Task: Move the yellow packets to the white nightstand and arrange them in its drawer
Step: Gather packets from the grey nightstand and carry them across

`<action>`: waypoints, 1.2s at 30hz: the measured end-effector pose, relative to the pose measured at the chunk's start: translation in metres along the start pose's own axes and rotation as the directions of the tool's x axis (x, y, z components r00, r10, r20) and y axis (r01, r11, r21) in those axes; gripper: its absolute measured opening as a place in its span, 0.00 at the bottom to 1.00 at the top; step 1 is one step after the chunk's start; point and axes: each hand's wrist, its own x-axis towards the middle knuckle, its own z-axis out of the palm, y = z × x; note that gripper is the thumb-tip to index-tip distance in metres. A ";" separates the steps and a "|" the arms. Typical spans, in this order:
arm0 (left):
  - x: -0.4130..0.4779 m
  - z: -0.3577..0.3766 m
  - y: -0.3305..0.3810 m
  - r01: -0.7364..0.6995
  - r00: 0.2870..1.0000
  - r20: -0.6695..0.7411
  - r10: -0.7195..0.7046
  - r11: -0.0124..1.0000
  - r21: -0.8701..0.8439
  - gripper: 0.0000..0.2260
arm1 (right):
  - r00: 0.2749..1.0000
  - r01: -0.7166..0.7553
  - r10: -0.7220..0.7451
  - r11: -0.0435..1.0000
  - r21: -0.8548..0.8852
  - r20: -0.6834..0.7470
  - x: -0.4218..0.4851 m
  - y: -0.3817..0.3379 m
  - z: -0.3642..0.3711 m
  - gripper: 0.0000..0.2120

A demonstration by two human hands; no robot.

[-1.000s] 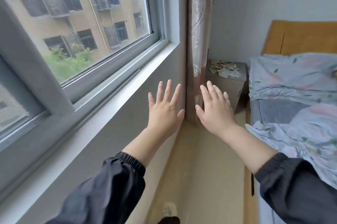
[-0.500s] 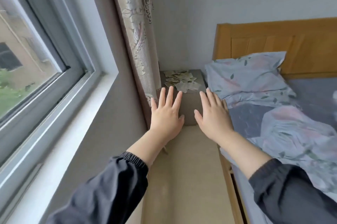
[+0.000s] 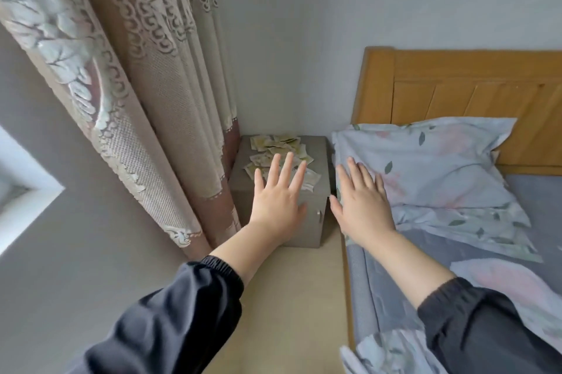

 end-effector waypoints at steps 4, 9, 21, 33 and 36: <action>0.066 0.030 -0.008 0.041 0.999 0.032 -0.040 0.999 -0.019 0.34 | 0.997 0.029 -0.030 0.999 0.023 0.064 0.076 0.024 0.037 0.30; 0.153 0.086 -0.048 0.099 0.993 0.076 -0.095 0.994 -0.041 0.33 | 0.990 0.055 -0.061 0.997 0.047 0.125 0.175 0.031 0.094 0.30; 0.323 0.224 -0.112 0.276 0.887 0.427 -0.174 0.942 -0.191 0.33 | 0.915 -0.037 -0.003 0.995 0.090 0.404 0.346 0.055 0.236 0.29; 0.357 0.375 -0.099 0.875 0.475 0.838 -0.270 0.248 -0.416 0.22 | 0.486 -0.752 0.206 0.594 0.286 0.850 0.379 0.097 0.392 0.19; 0.364 0.395 -0.092 0.885 0.465 0.810 -0.357 0.207 -0.417 0.25 | 0.315 -0.922 0.228 0.302 0.241 0.921 0.377 0.102 0.420 0.15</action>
